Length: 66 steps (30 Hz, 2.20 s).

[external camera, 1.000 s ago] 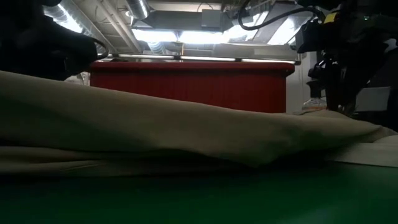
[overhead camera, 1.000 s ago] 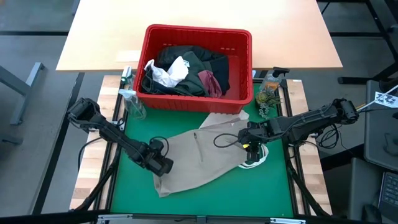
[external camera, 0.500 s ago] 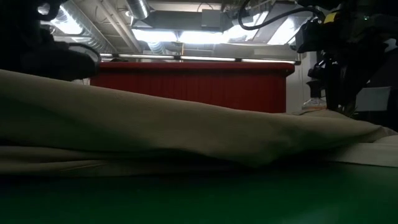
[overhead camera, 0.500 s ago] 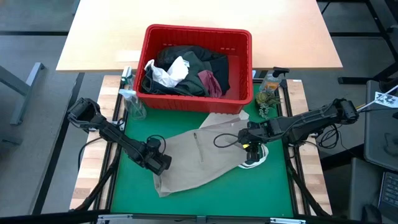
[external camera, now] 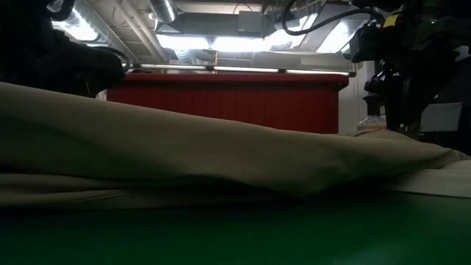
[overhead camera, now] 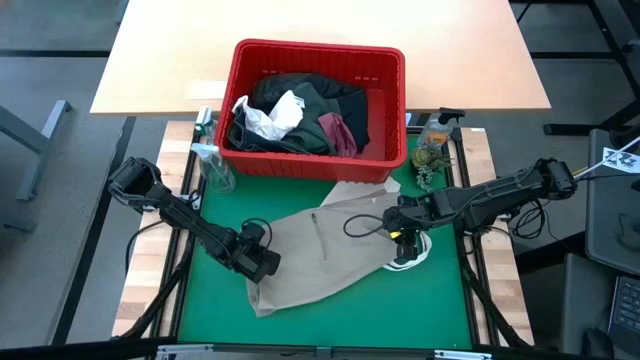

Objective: Fold laundry
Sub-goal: Fold the brown shorts

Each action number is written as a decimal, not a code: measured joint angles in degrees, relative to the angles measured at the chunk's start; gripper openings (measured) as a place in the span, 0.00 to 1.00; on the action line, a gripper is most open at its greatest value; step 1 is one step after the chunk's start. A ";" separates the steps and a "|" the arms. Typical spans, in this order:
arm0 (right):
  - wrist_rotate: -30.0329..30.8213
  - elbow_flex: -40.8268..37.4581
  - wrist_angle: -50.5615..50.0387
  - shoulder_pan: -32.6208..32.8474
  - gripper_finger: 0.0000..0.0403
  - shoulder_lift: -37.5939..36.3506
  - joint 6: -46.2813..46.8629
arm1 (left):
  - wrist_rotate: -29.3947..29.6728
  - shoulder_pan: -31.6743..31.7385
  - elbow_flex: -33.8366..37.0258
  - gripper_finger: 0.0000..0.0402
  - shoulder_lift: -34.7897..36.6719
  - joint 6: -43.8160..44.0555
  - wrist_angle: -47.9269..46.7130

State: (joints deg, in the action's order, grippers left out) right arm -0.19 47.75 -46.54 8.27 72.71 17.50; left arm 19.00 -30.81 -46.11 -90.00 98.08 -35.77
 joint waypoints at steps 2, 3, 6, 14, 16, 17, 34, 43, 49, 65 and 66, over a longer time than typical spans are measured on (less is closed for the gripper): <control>0.00 0.00 0.04 0.00 0.39 0.00 0.00 | -0.22 0.01 0.00 0.22 0.00 0.38 -0.01; 0.00 0.00 0.04 0.00 0.39 0.00 0.00 | -0.45 0.08 0.00 0.21 0.00 0.37 0.00; 0.00 0.00 0.04 0.00 0.39 0.00 0.00 | -0.54 0.16 0.00 0.13 0.00 0.38 -0.04; 0.00 0.00 0.17 0.00 0.39 0.00 0.00 | -1.17 -0.71 -1.55 0.01 0.00 0.16 -1.69; 0.00 0.00 0.15 0.00 0.39 0.00 0.00 | -3.04 -1.16 -2.67 0.01 0.00 0.23 -4.89; 0.00 -0.01 0.15 0.00 0.39 0.00 0.00 | -4.37 -1.44 -3.28 0.00 0.00 0.41 -6.75; 3.00 -0.01 0.12 0.00 0.39 0.00 0.01 | -10.01 -4.89 -9.31 0.00 0.00 5.53 -23.56; 3.15 0.00 0.11 0.00 0.39 0.00 0.00 | -9.73 -4.87 -9.31 0.15 0.00 2.89 -23.58; 3.15 0.00 0.12 0.00 0.39 0.00 0.00 | -15.20 -4.88 -9.30 0.22 0.08 2.67 -23.44; 2.60 0.00 0.12 0.00 0.39 0.00 0.00 | -16.65 -11.22 -11.16 0.24 0.80 9.58 -21.67; 2.60 0.00 0.12 0.00 0.39 0.00 0.00 | -16.59 -11.39 -11.15 0.25 0.79 9.70 -21.77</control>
State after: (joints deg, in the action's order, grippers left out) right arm 2.42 47.75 -46.41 8.27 72.71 17.50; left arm 2.41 -42.20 -57.25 -89.20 107.78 -57.54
